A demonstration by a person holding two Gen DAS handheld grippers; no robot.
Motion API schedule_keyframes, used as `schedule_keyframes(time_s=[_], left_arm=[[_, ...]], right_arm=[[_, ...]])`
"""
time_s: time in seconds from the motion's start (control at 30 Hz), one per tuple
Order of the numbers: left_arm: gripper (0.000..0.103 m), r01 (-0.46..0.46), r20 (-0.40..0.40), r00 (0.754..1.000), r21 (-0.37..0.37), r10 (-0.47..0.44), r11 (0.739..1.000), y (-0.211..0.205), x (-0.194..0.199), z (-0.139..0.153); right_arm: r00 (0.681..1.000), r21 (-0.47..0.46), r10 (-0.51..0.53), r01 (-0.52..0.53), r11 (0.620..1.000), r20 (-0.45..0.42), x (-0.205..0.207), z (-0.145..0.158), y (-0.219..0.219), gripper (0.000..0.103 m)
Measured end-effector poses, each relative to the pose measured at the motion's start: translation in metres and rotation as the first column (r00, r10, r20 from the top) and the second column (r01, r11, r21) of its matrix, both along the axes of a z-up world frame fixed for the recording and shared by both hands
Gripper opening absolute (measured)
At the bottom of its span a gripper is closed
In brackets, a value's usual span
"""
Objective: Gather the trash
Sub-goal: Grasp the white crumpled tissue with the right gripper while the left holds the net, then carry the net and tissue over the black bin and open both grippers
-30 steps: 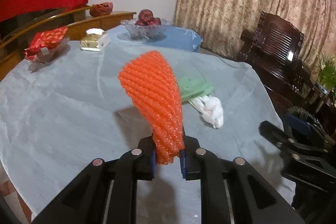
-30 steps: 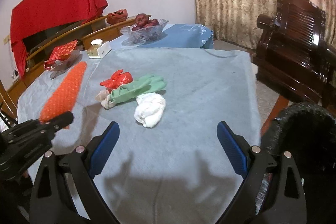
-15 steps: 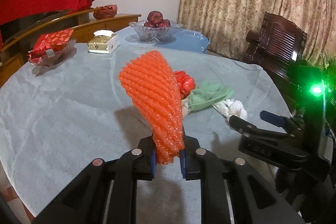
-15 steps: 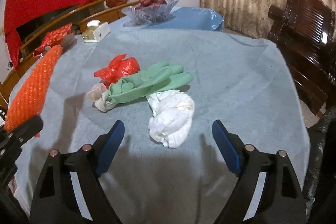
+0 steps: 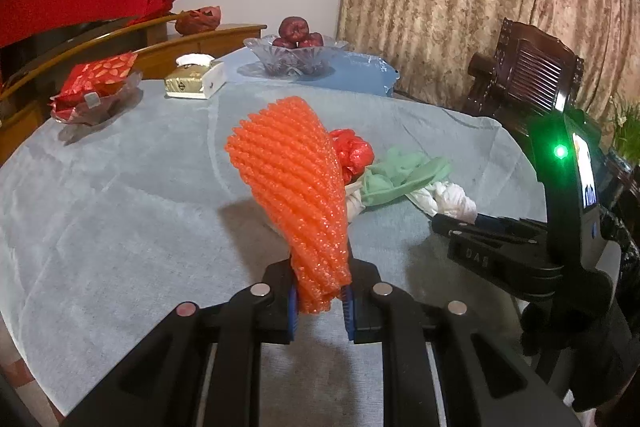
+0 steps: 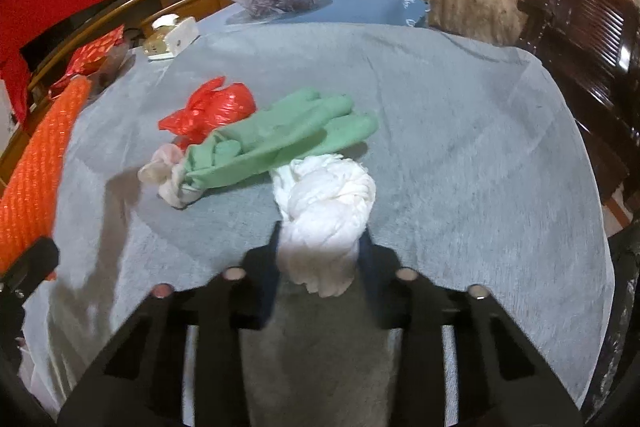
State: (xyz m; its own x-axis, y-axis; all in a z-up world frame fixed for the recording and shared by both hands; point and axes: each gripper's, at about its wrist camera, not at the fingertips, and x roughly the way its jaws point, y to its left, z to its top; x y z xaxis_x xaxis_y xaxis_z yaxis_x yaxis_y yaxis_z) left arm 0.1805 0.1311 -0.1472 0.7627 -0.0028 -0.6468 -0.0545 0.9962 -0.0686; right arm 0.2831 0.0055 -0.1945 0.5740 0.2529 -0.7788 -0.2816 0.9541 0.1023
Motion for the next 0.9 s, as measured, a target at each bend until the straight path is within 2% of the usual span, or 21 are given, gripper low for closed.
schedule_keyframes(time_s=[0.13, 0.37, 0.67, 0.9], left_arm=[[0.017, 0.010, 0.005, 1.000, 0.014, -0.011, 1.000, -0.007, -0.001, 0.005], [0.017, 0.033, 0.031, 0.999, 0.009, -0.033, 0.999, -0.032, -0.006, 0.019], [0.017, 0.099, 0.080, 0.992, 0.001, -0.098, 0.995, -0.077, -0.017, 0.046], [0.017, 0.192, 0.126, 0.974, 0.001, -0.191, 0.981, -0.126, -0.021, 0.069]], right_arm=[[1.000, 0.026, 0.002, -0.003, 1.000, 0.017, -0.010, 0.014, -0.007, 0.026], [0.994, 0.036, 0.002, -0.006, 0.999, 0.107, -0.045, 0.057, -0.032, 0.026], [0.978, 0.064, -0.032, 0.019, 0.998, 0.204, -0.094, 0.109, -0.089, 0.026], [0.966, 0.098, -0.088, 0.066, 0.993, 0.244, -0.125, 0.133, -0.143, 0.026]])
